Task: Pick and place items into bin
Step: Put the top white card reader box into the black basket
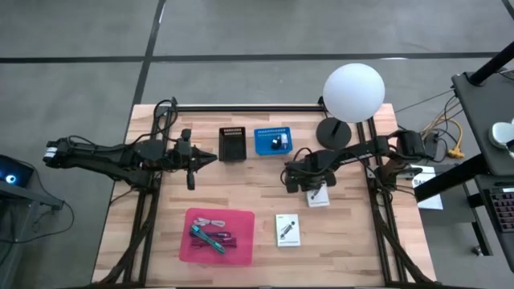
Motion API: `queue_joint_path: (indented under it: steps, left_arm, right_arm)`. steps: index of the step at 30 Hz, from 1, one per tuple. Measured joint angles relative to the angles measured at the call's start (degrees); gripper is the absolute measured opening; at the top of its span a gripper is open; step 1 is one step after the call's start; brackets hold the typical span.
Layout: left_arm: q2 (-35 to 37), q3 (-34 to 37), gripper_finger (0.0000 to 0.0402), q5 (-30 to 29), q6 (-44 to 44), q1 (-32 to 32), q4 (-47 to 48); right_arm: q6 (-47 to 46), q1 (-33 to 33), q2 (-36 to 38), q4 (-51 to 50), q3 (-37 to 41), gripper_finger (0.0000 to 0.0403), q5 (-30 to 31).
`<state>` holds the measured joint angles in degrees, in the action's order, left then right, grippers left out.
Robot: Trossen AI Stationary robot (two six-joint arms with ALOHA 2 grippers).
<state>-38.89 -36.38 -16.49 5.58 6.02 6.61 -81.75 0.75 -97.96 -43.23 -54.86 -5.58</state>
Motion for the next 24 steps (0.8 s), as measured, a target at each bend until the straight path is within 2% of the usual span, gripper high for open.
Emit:
queue_joint_path:
  steps: [8,12,18,22,24]
  left_arm:
    - [0.0,0.0,0.0005,0.0,0.6,0.0,0.0]
    - [0.1,0.0,0.0005,0.0,3.6,0.0,-0.2]
    - [-0.2,0.0,0.0005,0.0,9.8,0.0,-2.1]
    - [-0.4,0.0,0.0006,0.0,13.8,0.0,-4.8]
    - [-0.5,0.0,0.0006,0.3,15.7,0.0,-6.9]
  right_arm:
    - [11.8,0.3,3.9,0.8,-8.8,0.0013,0.2]
    - [19.3,0.3,7.1,4.3,-12.8,0.0013,3.4]
    - [34.5,1.4,13.8,29.9,-12.2,0.0009,4.4]
    - [46.6,2.0,17.0,47.0,-9.2,0.0009,1.3]
    - [50.3,2.1,18.0,58.5,-7.1,0.0009,-3.1]
